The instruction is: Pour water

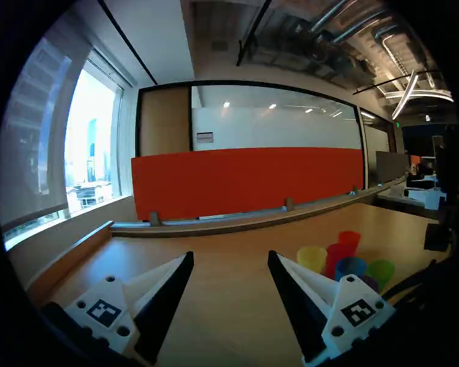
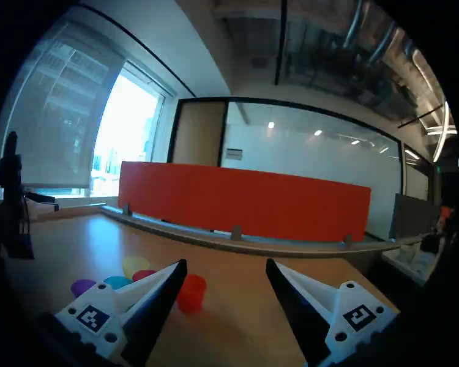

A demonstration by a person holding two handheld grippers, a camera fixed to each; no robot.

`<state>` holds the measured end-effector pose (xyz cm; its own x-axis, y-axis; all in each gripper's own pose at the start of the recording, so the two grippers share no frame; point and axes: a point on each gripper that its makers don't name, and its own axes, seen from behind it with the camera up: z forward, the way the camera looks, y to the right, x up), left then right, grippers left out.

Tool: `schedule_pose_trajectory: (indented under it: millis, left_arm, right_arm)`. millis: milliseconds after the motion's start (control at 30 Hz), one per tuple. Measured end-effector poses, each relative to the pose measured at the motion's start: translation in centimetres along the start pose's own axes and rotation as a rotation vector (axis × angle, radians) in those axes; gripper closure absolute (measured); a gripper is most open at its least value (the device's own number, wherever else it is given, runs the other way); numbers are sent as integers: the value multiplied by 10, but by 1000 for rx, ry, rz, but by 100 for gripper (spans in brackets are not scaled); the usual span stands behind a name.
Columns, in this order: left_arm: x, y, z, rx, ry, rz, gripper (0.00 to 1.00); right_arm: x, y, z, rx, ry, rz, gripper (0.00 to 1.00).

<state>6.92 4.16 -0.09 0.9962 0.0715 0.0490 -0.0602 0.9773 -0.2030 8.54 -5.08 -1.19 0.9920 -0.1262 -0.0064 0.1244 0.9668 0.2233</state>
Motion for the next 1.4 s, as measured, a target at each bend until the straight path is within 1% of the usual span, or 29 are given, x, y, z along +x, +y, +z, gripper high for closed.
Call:
schedule_pose_trajectory:
  millis: [167,400,567,667,900,1000,1167,1400]
  left_arm:
    - [-5,22,3,-94,-37,13,10]
    - [-13,47,6,-202,-87,42,10]
    - [-17,67,5,-289,-111,29,10]
    - [-18,75,4,-326,-121,16,10]
    - [-24,85,3,-381,-151,4,10]
    - [-26,89,3,-404,-164,11,11]
    - [-29,94,3,-437,-184,32,10]
    - [-31,104,2,-478,-198,45,11]
  right_arm:
    - [0,-19,0,97,-32,-25,0]
    - [-7,-45,0,229,-97,-69,0]
    - [-8,-57,-1,308,-125,-89,0]
    - [-8,-61,-1,342,-142,-95,0]
    - [-13,-70,-1,409,-187,-102,0]
    - [-19,-74,-2,443,-214,-101,0]
    - [-22,-77,-1,481,-248,-107,0]
    - [-24,-81,0,517,-266,-145,0]
